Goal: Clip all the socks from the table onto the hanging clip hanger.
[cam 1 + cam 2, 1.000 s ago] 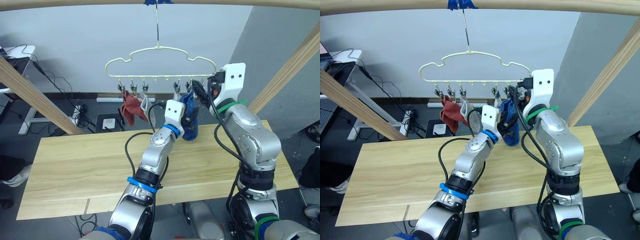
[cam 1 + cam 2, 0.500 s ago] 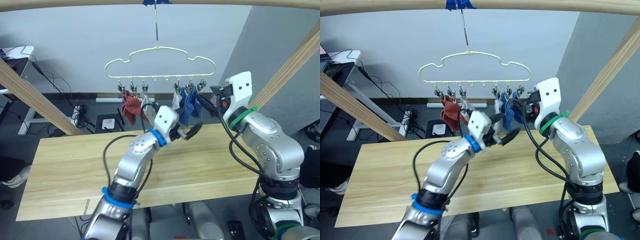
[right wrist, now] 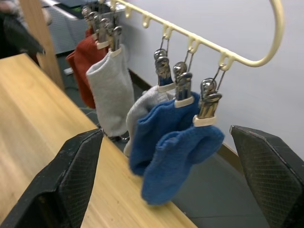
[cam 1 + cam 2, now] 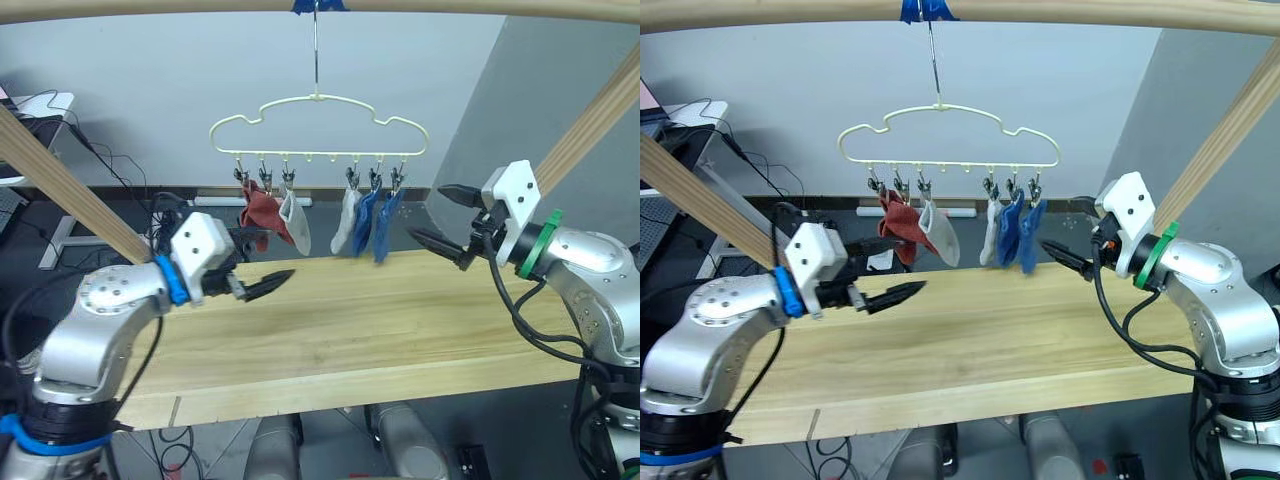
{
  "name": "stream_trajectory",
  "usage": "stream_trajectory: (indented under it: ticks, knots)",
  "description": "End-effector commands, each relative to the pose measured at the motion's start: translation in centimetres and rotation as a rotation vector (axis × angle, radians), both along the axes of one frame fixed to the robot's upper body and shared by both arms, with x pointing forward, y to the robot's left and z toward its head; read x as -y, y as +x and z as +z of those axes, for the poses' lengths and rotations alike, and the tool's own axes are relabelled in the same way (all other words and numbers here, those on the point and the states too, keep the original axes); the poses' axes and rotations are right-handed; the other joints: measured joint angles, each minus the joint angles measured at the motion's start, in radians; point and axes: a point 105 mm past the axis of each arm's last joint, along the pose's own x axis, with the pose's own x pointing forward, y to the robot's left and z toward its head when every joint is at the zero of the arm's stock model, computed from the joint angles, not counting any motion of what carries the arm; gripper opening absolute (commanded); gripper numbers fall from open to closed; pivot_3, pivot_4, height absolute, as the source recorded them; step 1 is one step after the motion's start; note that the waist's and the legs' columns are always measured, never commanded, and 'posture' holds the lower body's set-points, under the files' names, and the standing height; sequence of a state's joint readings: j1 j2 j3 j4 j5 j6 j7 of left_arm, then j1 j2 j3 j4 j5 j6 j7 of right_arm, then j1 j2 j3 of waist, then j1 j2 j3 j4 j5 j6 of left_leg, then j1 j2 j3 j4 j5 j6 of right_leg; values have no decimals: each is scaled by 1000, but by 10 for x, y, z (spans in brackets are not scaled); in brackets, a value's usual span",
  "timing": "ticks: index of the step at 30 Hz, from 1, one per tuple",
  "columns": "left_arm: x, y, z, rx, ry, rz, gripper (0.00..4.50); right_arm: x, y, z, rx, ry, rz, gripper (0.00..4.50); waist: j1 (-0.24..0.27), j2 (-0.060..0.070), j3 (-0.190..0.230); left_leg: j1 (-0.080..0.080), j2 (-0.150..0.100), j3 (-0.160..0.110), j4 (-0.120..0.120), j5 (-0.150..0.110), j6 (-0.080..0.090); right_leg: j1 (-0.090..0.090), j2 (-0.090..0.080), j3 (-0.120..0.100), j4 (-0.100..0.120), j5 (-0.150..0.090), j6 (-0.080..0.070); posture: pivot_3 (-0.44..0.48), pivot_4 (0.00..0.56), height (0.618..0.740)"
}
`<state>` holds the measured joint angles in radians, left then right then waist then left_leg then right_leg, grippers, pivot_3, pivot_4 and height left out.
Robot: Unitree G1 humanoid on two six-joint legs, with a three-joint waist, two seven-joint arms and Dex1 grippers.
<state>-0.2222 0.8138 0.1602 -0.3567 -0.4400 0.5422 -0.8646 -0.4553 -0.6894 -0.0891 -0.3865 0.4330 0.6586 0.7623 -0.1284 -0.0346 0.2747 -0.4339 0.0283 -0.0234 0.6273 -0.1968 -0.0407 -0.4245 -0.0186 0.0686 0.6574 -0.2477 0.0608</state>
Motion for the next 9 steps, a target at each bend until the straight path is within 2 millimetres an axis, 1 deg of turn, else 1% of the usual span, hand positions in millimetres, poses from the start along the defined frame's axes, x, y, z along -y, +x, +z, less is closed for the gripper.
stream_trajectory:
  ticks: [1, 3, 5, 9]
  knots:
    - [-38, 10, 4, 29, 100, 153, 4500, 10, -2, 17, 64, -28, 46, 4480, 9, 0, -1, 0, 0, 0, 0, 0, 0, 0, 0, 0, 0, 0, 0, -72, 138, 740]
    - [-53, 14, 6, 25, 81, 186, 4500, 16, 1, 18, 70, -46, 43, 4480, 15, 0, -3, 0, 0, 0, 0, 0, 0, 0, 0, 0, 0, 0, 0, -80, 135, 740]
    - [-62, 18, 5, 14, 68, 211, 4500, 20, 4, 18, 74, -61, 43, 4480, 18, -1, -5, 0, 0, 0, 0, 0, 0, 0, 0, 0, 1, 1, -1, -81, 133, 740]
    - [-65, 22, 7, 36, 30, 199, 4500, 23, 8, 16, 76, -73, 51, 4480, 24, -4, -10, 0, 0, 0, 0, 0, 0, 0, 0, 0, 1, 3, -4, -73, 135, 740]
